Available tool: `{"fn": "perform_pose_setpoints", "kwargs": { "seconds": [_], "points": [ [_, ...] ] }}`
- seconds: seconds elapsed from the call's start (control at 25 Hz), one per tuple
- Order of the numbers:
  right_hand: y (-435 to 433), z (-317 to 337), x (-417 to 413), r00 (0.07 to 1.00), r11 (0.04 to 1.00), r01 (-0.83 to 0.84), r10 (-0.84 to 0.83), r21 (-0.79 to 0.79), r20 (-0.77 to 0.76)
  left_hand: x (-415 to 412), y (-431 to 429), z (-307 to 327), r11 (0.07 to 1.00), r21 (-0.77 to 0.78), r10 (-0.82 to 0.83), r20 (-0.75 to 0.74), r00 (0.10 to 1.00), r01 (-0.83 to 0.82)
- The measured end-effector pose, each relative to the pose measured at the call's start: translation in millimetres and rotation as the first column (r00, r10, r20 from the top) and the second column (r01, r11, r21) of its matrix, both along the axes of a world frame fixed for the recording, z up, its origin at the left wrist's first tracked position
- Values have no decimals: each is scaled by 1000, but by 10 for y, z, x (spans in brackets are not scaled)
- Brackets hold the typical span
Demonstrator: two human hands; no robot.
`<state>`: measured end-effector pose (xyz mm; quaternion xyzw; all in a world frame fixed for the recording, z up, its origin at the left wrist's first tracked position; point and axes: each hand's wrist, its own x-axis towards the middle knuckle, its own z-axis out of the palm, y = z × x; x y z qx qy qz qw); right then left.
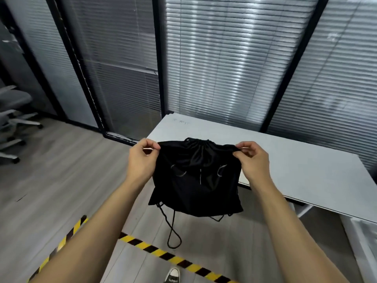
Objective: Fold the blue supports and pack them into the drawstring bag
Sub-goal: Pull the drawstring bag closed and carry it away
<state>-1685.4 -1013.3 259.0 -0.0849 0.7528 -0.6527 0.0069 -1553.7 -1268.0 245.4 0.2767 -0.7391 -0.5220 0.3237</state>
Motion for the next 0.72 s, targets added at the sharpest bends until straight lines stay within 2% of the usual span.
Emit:
{"fn": "perform_pose_setpoints", "kwargs": {
  "seconds": [0.32, 0.48, 0.72],
  "points": [
    [-829, 453, -1783, 977, 972, 207, -210, -113, -20, -2107, -855, 544, 993, -104, -68, -52, 996, 62],
    [-1089, 711, -2745, 955, 931, 283, -297, -233, -28, -3242, -1081, 779, 993, -69, -105, -95, 990, 99],
    [-1229, 948, -4127, 952, 919, 266, -297, -290, -68, -4752, -1235, 957, 994, -82, -83, -110, 991, 74]
  ]
}}
